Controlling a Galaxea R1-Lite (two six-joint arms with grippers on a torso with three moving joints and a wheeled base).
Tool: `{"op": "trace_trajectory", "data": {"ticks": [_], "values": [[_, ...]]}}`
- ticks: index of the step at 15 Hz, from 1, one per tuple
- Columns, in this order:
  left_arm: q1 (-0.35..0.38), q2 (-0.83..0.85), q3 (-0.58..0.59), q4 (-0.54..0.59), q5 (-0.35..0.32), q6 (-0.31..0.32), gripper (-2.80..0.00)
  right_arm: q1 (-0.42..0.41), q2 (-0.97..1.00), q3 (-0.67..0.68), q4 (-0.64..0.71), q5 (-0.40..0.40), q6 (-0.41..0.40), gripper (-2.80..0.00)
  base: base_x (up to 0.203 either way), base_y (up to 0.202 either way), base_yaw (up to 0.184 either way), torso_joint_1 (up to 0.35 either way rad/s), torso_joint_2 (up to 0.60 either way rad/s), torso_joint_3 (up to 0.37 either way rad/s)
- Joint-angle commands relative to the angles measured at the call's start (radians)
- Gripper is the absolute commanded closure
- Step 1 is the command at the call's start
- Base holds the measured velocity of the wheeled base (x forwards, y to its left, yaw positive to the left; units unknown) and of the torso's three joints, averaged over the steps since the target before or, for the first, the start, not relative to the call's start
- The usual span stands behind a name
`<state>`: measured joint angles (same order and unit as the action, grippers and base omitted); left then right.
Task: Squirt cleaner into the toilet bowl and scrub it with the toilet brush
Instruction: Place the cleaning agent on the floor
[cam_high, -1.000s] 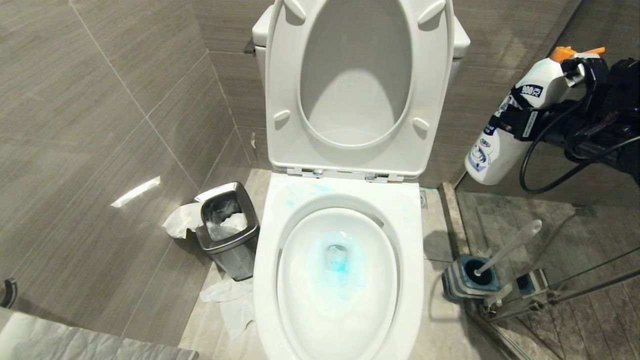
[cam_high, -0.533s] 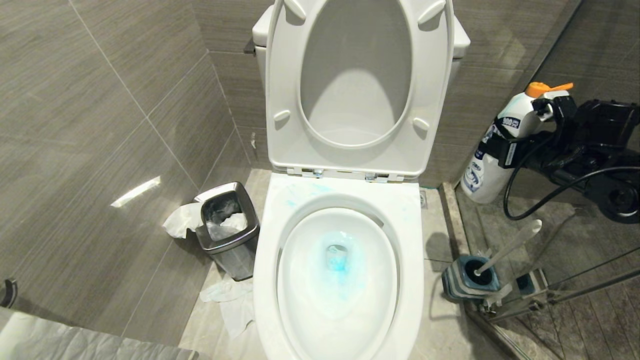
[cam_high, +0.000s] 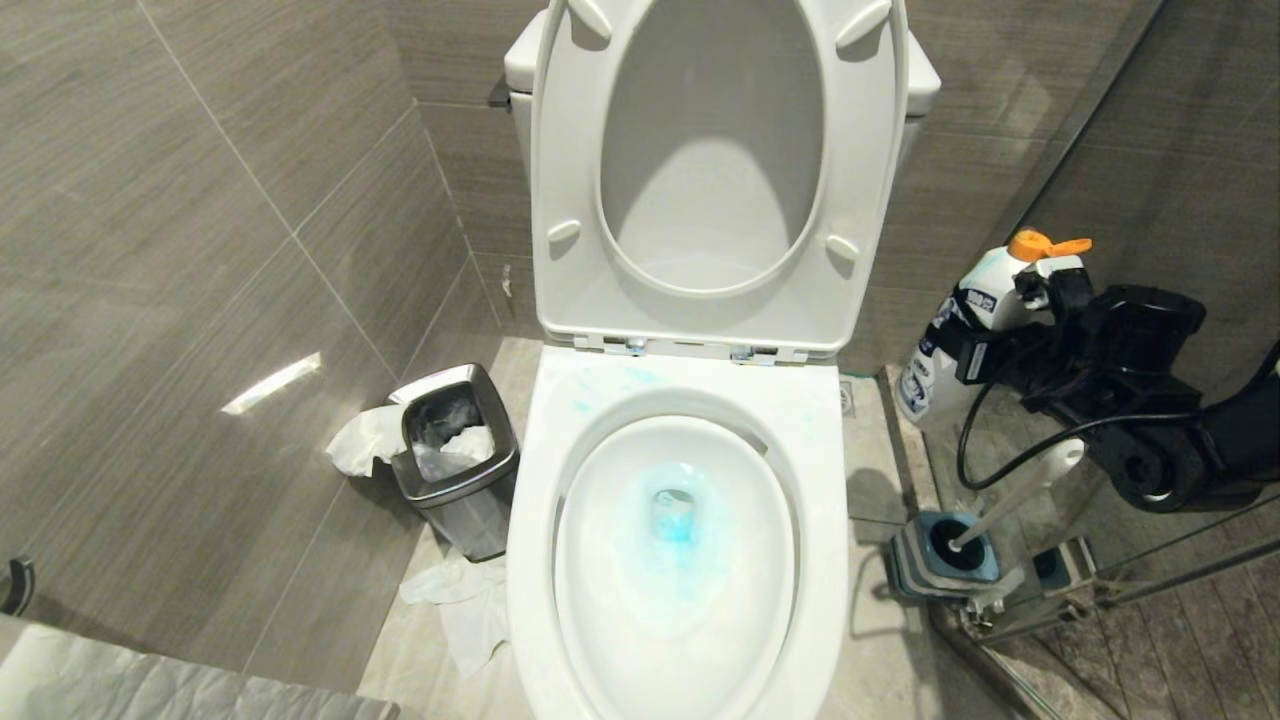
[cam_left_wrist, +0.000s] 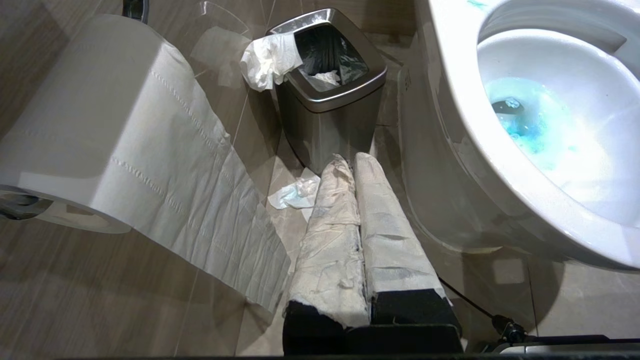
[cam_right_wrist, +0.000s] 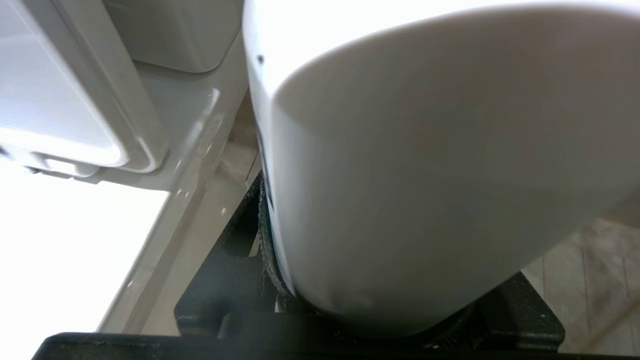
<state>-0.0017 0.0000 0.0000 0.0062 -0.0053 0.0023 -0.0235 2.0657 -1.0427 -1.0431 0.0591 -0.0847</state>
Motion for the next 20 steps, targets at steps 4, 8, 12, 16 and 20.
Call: {"op": "trace_trajectory", "data": {"ticks": [4,8,12,16,20], "values": [[0.0,0.002,0.003,0.0,-0.001,-0.001,0.0,0.019,0.199,-0.008,-0.195,0.001,0.0,0.0,0.0,0.0,0.0,0.0,0.0,0.0],[0.0,0.002,0.002,0.0,-0.001,0.001,0.0,0.052,0.288,-0.069,-0.248,0.001,0.0,0.0,0.0,0.0,0.0,0.0,0.0,0.0],[0.0,0.002,0.002,0.0,0.0,0.002,0.0,0.07,0.347,-0.15,-0.247,0.001,0.0,0.0,0.0,0.0,0.0,0.001,0.0,-0.007],[0.0,0.002,0.002,0.0,0.001,0.002,0.0,0.071,0.389,-0.222,-0.24,0.001,0.001,0.0,0.0,0.0,0.0,-0.002,0.0,-0.146],[0.0,0.002,0.002,0.0,0.001,-0.001,0.0,0.071,0.386,-0.281,-0.22,0.001,0.013,0.0,0.0,0.0,0.0,0.005,0.0,-0.196]]}}
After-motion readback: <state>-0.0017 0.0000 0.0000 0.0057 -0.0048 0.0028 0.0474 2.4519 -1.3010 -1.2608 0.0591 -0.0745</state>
